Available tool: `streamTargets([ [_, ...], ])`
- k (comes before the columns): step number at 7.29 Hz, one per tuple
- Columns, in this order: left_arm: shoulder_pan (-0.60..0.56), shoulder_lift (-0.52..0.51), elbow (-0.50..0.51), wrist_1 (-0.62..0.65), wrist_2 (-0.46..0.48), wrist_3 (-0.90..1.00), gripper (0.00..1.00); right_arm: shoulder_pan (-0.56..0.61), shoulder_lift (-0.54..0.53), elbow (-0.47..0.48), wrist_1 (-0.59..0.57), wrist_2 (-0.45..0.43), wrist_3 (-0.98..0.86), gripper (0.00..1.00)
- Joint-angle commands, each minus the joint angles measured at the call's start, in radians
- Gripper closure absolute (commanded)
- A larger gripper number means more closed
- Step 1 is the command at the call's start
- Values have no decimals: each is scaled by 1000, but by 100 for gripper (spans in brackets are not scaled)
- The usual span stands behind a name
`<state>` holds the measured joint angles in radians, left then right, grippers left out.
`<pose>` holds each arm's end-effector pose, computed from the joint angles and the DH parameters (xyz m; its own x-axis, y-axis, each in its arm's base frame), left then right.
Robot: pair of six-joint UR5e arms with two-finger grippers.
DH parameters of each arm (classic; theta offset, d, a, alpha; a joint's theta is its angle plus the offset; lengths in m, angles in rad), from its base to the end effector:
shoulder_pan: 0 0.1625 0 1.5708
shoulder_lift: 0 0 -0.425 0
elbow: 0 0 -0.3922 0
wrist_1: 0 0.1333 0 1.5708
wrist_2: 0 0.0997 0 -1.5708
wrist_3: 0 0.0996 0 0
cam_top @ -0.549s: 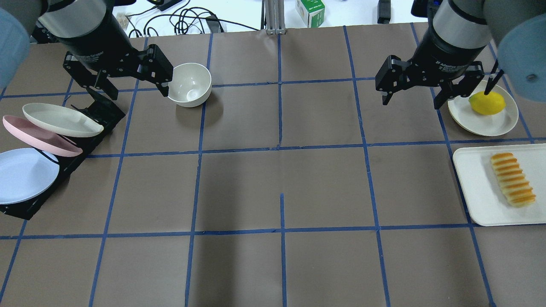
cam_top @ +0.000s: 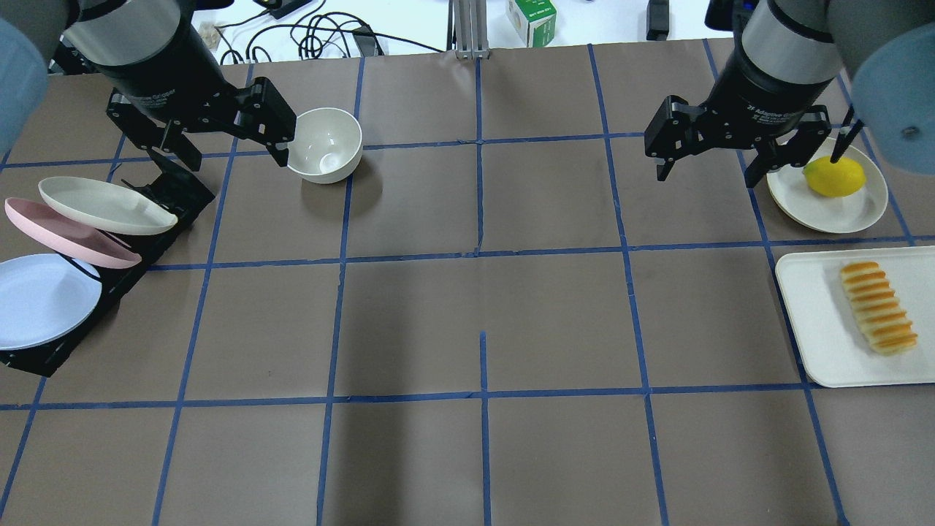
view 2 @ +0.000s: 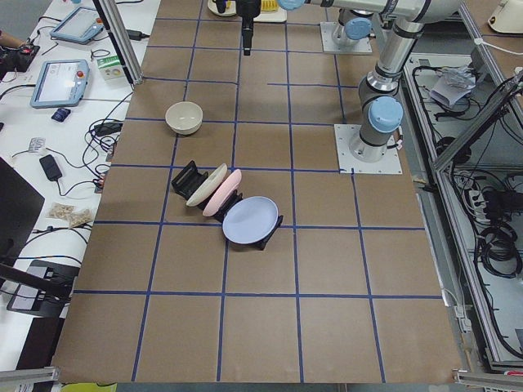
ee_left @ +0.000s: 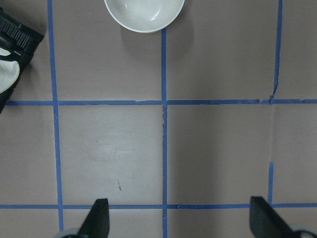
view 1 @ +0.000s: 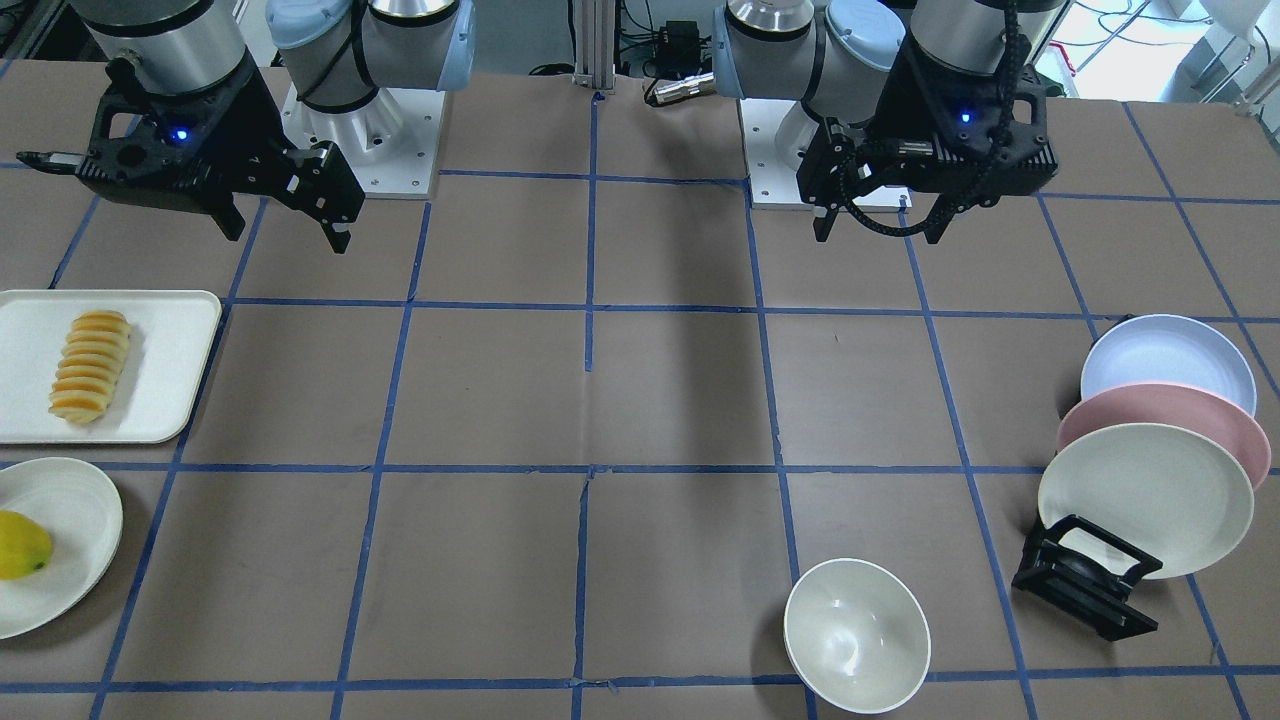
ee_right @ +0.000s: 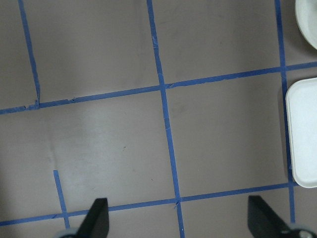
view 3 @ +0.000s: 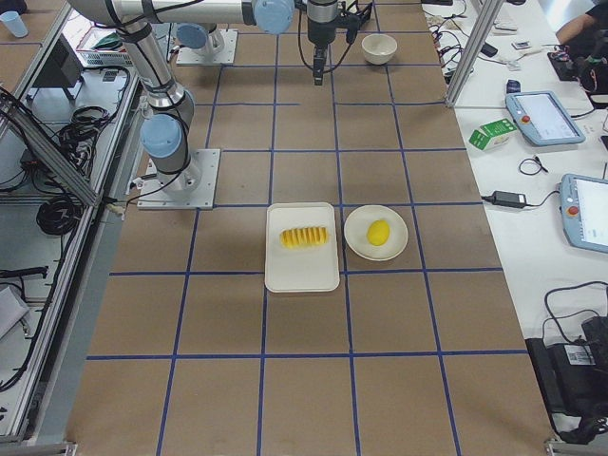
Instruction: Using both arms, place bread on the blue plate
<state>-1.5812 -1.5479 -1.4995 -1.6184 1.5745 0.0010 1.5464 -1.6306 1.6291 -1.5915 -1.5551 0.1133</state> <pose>-0.1380 -0.4836 0.5294 -0.9999 0.0112 -0.0037 0.0114 0.9989 -0.0466 0.1234 -0.4718 0.4900 -0.9904 0.1369 -0.0181 0.1372 0.9903 -0.0203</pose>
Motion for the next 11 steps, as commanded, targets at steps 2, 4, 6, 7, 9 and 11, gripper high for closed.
streamTargets([
  [2,124,11,-2,-106,34,243,0,-5,8,5,-5,-67,-1,0],
  [4,428,-17,7,-107,41,420,0,-81,9,70,-28,-128,-14,0],
  [6,618,-84,4,-37,44,717,0,-300,9,135,-51,-122,-178,0],
  [7,712,-142,4,35,44,800,0,-372,15,185,-141,-122,-310,0],
  [9,837,-287,1,179,64,963,0,-490,35,308,-337,-123,-532,0],
  [11,909,-418,1,327,53,1104,0,-583,124,356,-466,-122,-705,0],
])
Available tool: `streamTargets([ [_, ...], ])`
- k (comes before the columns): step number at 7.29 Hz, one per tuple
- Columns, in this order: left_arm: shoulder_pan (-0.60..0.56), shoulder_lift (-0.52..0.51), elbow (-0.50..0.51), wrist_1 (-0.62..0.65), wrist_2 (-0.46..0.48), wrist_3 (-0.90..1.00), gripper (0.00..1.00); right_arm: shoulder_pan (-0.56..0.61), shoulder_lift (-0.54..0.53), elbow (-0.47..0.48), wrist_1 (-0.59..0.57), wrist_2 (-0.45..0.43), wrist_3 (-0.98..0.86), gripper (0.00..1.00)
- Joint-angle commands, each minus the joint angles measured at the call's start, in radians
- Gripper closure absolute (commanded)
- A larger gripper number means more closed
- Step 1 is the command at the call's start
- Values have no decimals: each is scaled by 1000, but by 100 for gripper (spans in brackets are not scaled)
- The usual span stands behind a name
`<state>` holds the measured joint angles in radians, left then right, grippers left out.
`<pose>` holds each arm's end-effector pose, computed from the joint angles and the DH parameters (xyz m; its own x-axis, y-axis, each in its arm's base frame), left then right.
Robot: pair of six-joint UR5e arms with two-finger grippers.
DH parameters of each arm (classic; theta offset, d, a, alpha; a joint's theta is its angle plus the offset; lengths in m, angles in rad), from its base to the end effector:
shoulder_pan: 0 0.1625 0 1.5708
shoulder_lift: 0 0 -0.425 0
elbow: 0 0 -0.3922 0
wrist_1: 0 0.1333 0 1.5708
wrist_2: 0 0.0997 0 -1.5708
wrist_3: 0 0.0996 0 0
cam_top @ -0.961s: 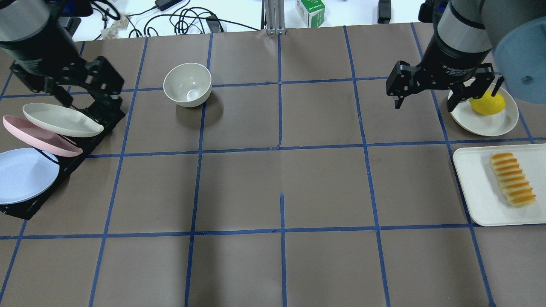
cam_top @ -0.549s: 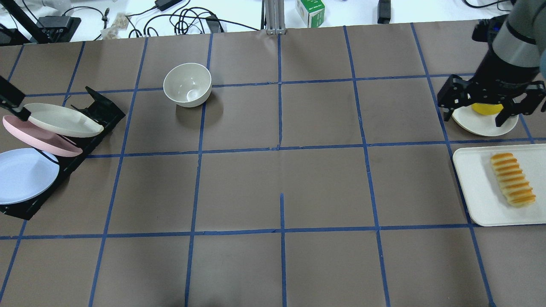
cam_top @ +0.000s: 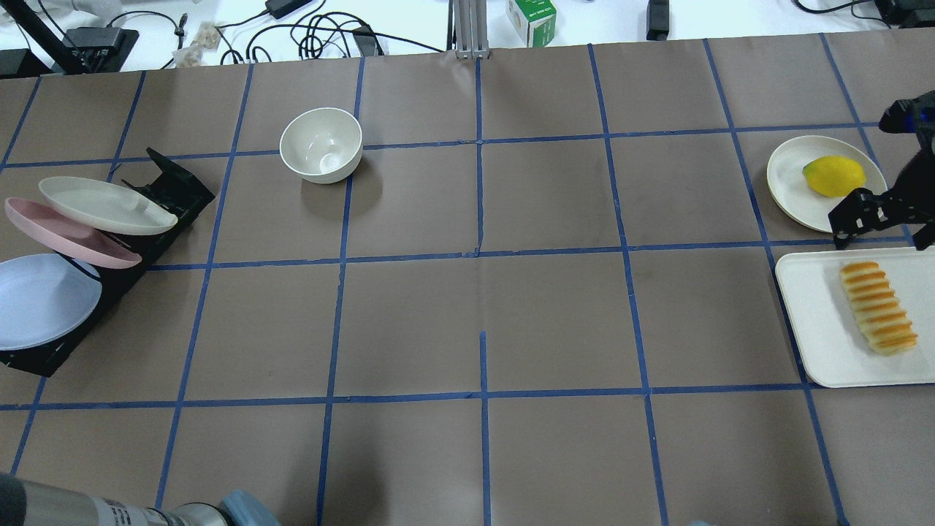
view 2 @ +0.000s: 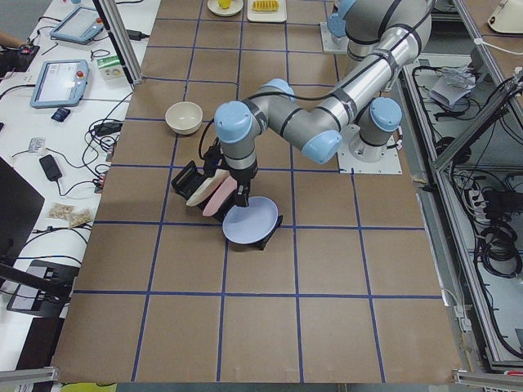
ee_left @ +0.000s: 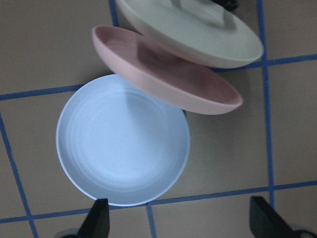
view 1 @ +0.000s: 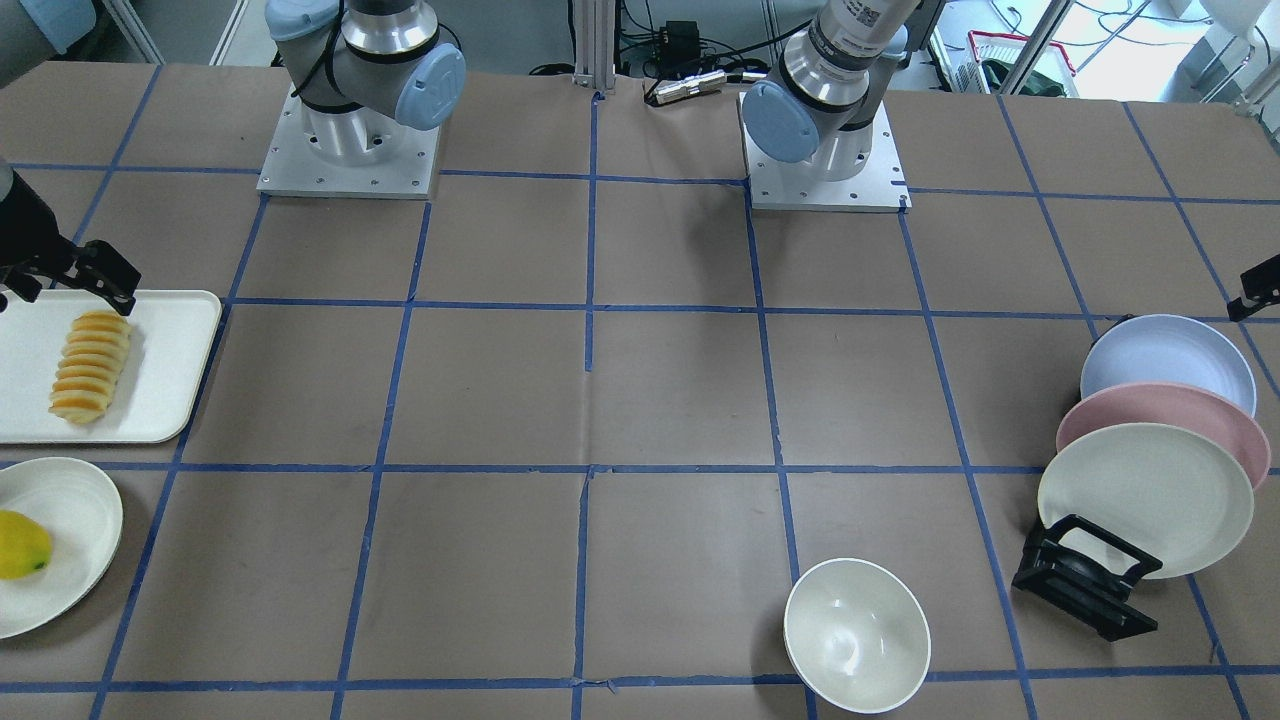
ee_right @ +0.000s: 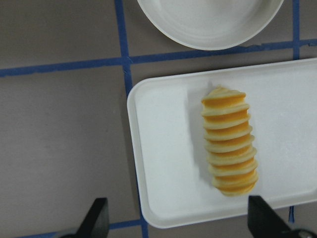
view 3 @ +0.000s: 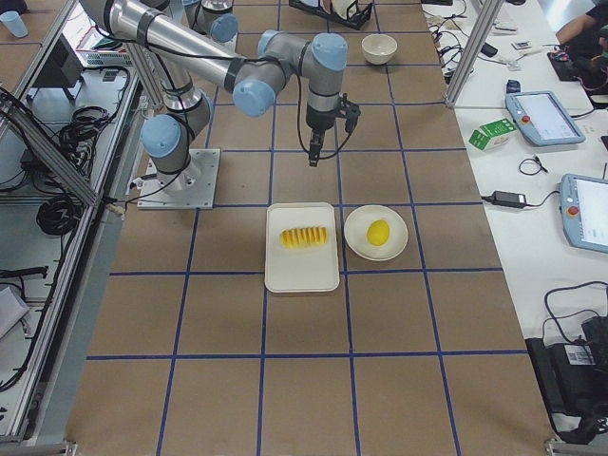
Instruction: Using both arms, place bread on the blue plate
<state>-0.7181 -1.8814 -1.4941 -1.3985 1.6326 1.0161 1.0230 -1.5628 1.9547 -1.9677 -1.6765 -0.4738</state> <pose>0.3718 -0.4937 0.3709 -0.9863 0.1637 0.0199 0.1648 0.9827 0.0848 -0.1379 -0.4618 0.3391 -0.9928 0.0718 0.0962 0.0762 0.9961 0.0437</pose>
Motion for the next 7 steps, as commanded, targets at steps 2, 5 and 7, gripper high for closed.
streamTargets([
  [2,69,-166,15,122,-5,96,0,-157,136,29,-126,14,-361,0],
  [5,89,-258,17,248,-33,67,0,-188,254,29,-262,8,-384,0],
  [7,89,-249,20,198,-118,39,0,-188,285,32,-260,15,-376,0],
])
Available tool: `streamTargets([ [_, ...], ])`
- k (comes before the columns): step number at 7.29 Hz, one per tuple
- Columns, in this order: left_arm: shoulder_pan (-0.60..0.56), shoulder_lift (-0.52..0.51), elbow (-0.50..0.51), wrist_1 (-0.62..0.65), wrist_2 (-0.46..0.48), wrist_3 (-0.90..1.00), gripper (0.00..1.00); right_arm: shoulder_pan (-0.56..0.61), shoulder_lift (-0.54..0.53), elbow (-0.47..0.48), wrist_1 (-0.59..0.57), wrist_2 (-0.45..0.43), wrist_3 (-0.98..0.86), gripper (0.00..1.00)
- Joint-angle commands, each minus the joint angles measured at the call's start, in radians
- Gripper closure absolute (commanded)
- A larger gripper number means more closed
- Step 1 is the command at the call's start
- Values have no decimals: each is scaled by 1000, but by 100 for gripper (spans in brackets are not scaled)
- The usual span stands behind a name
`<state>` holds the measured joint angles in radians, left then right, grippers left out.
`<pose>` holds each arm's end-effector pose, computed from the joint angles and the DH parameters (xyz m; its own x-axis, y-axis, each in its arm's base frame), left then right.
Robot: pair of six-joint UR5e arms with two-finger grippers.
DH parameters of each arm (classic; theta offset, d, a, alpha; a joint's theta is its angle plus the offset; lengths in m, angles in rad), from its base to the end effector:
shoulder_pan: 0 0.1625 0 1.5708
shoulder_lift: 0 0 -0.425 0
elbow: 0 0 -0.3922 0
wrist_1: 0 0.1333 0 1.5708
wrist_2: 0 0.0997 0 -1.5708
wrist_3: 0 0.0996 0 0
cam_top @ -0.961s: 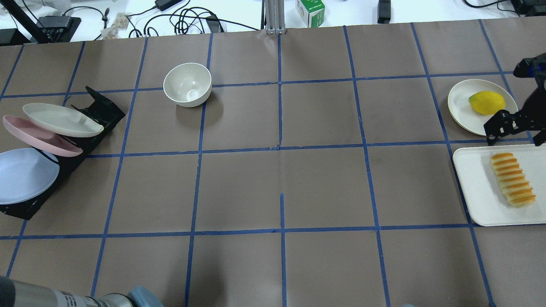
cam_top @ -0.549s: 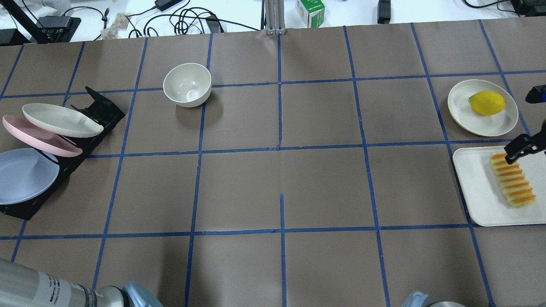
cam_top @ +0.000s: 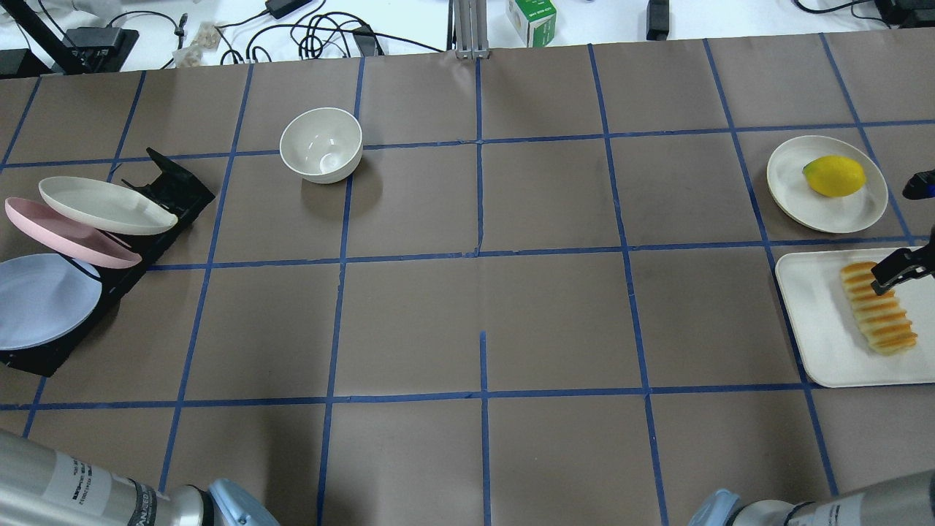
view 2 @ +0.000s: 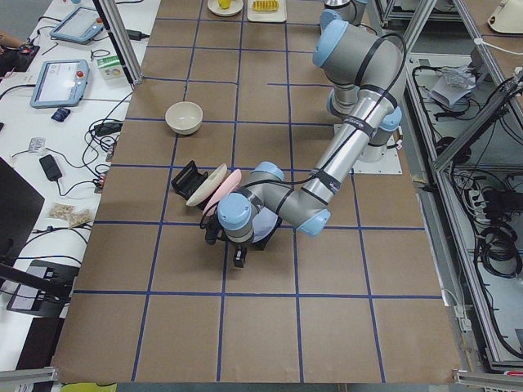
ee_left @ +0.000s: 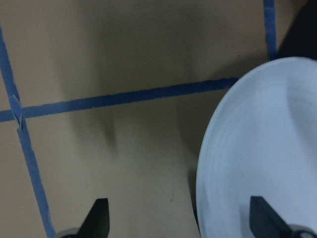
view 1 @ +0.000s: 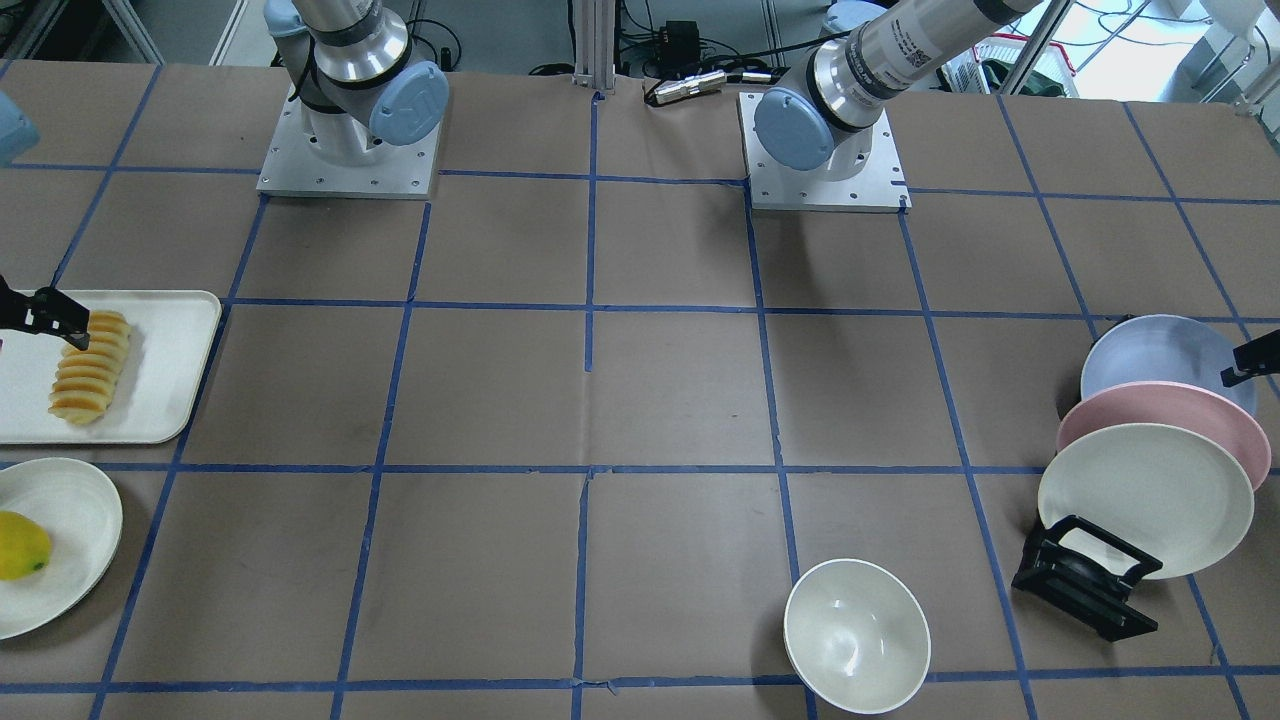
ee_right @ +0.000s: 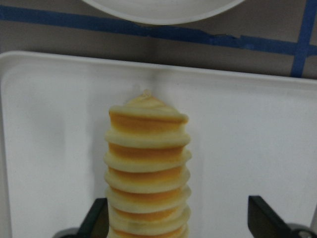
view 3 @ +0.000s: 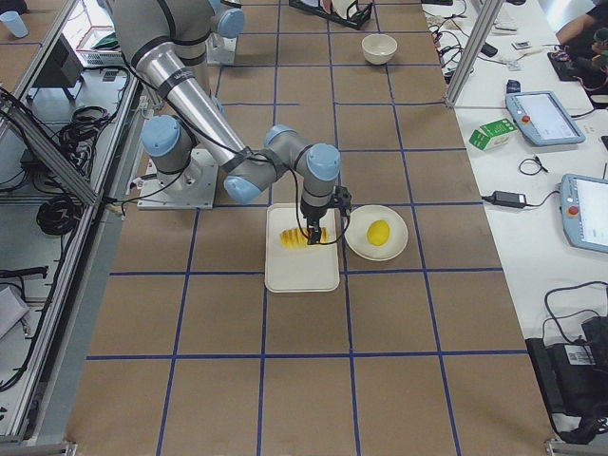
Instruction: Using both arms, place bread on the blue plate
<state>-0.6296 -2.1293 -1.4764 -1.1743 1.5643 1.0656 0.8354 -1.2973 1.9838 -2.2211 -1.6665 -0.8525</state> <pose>0.4616 -0.5020 0.2413 -0.9905 0.1228 0.0623 0.1247 0.9918 0.0270 -0.2532 -0.4644 0.2204 -0.9921 -0.1202 0.0356 -0.1163 0.9886 0.0957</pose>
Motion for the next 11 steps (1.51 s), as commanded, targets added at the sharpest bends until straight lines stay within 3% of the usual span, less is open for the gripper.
streamTargets([
  [1,1,-15,2,-30,-52,5,0,1,21,4,9,5,6,0],
  [2,1,-18,1,-50,-50,11,19,1,36,12,8,10,7,0],
  [4,2,-24,2,-67,-49,11,41,-1,69,12,9,-11,9,0],
  [5,4,-23,2,-77,-47,11,65,-1,70,12,11,-9,9,0],
  [6,4,-20,5,-85,-44,11,88,-1,70,12,12,-9,9,11],
  [7,2,-11,5,-87,-44,10,100,1,61,12,30,-7,10,54],
  [8,2,-11,8,-87,-44,10,100,4,55,4,32,-9,10,92],
  [9,1,0,8,-87,-43,8,100,11,52,3,32,-7,10,100],
  [11,-4,15,21,-116,-43,8,100,22,17,1,32,5,12,100],
])
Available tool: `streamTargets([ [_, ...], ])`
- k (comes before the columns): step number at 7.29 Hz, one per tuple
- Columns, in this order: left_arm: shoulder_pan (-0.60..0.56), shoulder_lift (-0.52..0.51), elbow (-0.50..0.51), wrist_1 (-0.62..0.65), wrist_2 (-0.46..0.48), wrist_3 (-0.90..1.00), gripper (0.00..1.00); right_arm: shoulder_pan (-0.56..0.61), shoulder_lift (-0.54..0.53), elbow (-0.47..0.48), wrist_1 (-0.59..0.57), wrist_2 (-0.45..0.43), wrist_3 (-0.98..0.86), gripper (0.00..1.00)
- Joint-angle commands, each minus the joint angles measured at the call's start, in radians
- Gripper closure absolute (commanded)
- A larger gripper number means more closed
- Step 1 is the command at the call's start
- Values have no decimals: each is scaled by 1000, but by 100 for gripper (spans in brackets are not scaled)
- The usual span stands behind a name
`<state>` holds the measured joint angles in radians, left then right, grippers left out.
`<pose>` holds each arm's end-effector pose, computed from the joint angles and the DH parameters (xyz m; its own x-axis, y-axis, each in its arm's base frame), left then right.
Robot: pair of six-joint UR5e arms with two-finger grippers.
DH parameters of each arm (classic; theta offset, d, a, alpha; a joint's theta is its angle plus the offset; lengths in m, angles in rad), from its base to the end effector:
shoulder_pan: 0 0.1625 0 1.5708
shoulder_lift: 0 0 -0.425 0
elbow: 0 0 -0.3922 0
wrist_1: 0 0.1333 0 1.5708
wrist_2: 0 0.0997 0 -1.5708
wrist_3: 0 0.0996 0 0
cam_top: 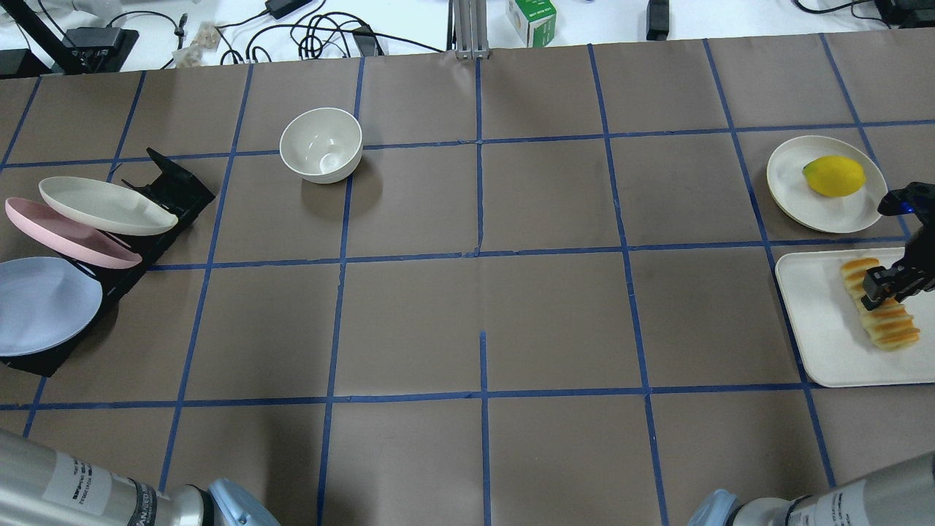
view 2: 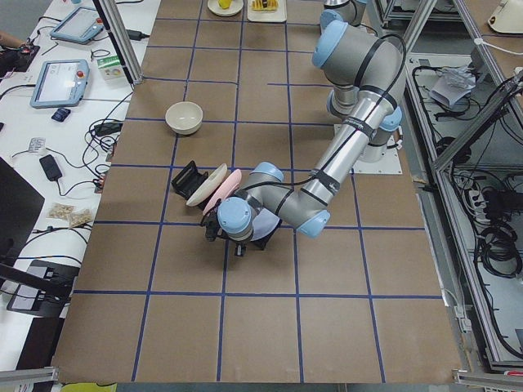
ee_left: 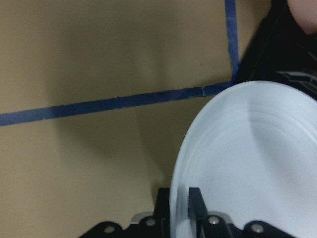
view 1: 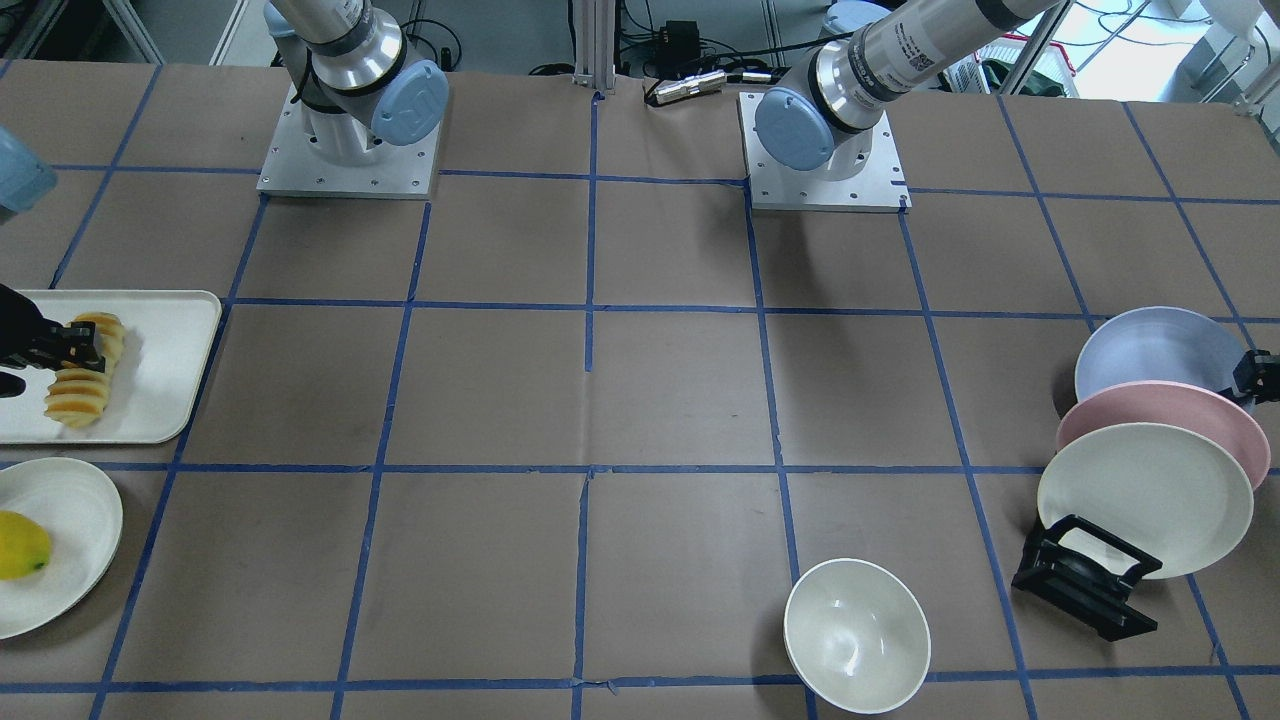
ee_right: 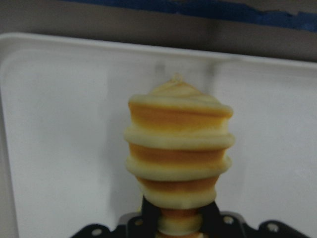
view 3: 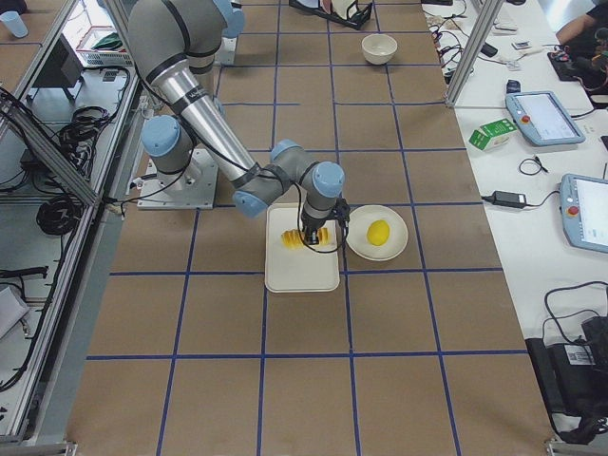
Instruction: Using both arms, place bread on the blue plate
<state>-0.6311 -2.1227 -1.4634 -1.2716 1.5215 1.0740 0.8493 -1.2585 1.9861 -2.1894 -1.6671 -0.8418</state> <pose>0.4523 -0.5017 0.2429 -0.9804 0.1269 0.1505 0.1323 0.9909 0.0262 -0.2451 -0.4660 0.1967 -0.9921 -0.1240 -0.0175 -0.1252 0.9817 0.1438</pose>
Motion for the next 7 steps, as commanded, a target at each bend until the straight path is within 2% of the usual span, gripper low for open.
streamTargets([
  [1,-4,10,12,-29,2,0,100,39,-51,-10,2,3,1,100],
  [2,-2,10,12,-34,2,0,100,65,-83,-36,28,3,1,100],
  [3,-4,20,14,-35,6,0,100,103,-110,-88,131,4,24,100],
  [5,-5,21,12,-38,17,0,100,202,-137,-250,367,10,163,100],
  [6,-7,32,15,-46,19,0,100,271,-131,-310,446,51,273,100],
  [7,-7,53,15,-78,19,0,100,325,-140,-323,497,70,396,100],
])
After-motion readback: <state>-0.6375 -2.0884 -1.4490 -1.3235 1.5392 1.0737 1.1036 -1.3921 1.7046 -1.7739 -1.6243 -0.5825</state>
